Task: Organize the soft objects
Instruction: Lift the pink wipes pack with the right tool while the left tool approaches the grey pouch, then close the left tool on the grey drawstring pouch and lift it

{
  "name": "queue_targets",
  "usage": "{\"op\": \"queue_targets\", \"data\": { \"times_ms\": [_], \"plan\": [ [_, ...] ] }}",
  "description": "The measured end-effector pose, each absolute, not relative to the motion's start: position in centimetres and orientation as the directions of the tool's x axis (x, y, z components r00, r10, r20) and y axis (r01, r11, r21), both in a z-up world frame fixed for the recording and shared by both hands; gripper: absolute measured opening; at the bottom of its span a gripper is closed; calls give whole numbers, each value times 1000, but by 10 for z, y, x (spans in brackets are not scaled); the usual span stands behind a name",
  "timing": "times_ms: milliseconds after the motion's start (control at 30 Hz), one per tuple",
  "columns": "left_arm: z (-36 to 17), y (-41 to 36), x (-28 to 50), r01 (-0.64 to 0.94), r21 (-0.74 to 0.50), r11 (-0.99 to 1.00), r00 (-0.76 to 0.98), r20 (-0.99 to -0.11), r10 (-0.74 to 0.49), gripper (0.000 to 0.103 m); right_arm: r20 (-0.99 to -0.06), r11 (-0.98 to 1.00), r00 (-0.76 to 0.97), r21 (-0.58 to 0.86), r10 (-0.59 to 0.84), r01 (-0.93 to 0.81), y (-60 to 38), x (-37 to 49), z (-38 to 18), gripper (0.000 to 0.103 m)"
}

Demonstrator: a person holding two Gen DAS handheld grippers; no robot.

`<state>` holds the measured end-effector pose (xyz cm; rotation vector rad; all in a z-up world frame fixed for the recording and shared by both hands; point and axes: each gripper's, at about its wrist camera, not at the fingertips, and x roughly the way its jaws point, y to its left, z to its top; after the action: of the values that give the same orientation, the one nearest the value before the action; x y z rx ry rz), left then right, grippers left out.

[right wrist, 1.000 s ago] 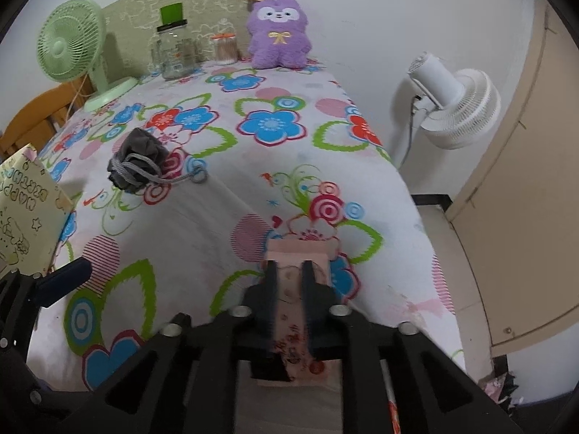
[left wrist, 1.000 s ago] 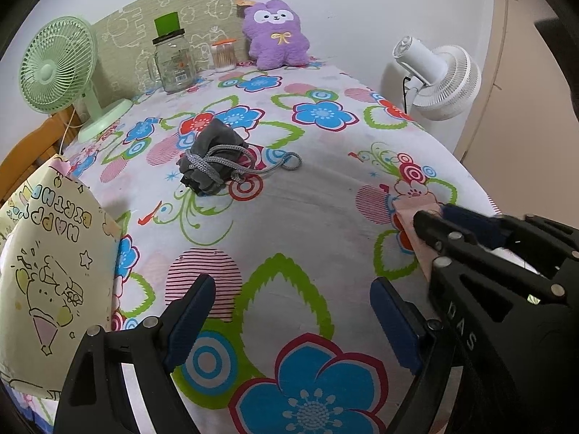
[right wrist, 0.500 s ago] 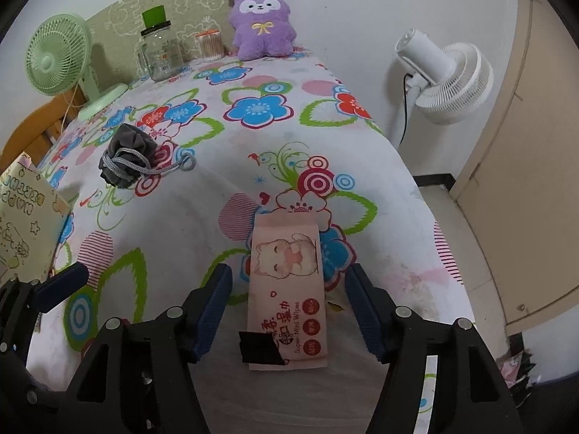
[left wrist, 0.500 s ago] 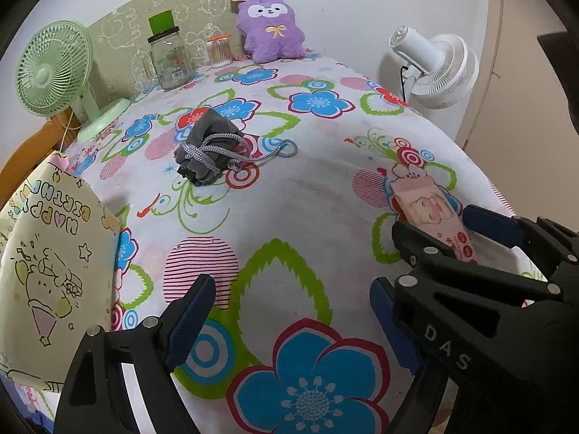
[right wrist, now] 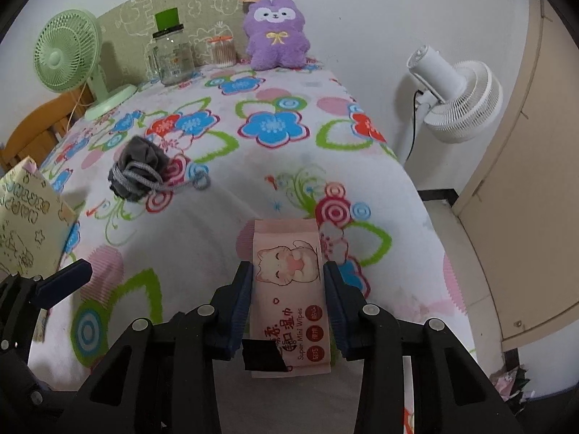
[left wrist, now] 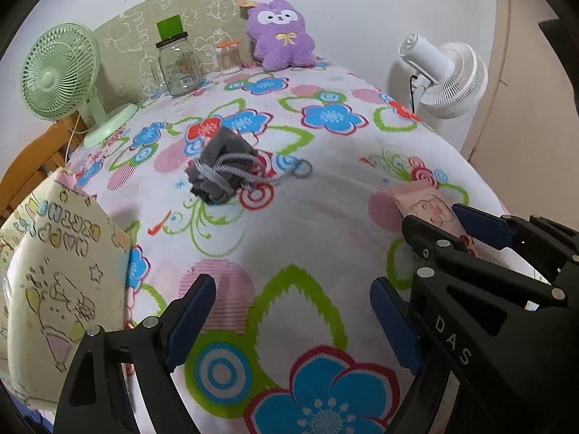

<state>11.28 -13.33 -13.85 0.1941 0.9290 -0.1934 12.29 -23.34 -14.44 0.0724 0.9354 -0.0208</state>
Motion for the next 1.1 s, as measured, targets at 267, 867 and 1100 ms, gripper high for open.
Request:
{"op": "queue_targets", "data": {
  "times_ms": [267, 867, 1100],
  "plan": [
    [-125, -131, 131, 219, 95, 971, 615, -786, -62, 88, -781, 998, 624, 54, 32, 17, -230, 140, -128, 42],
    [-103, -127, 186, 138, 69, 988, 675, -736, -43, 89, -721, 996, 690, 84, 63, -3, -224, 193, -98, 42],
    [-112, -120, 205, 99, 54, 994, 669, -743, -26, 89, -729, 997, 682, 82, 55, 7, -222, 216, -105, 42]
  ]
}}
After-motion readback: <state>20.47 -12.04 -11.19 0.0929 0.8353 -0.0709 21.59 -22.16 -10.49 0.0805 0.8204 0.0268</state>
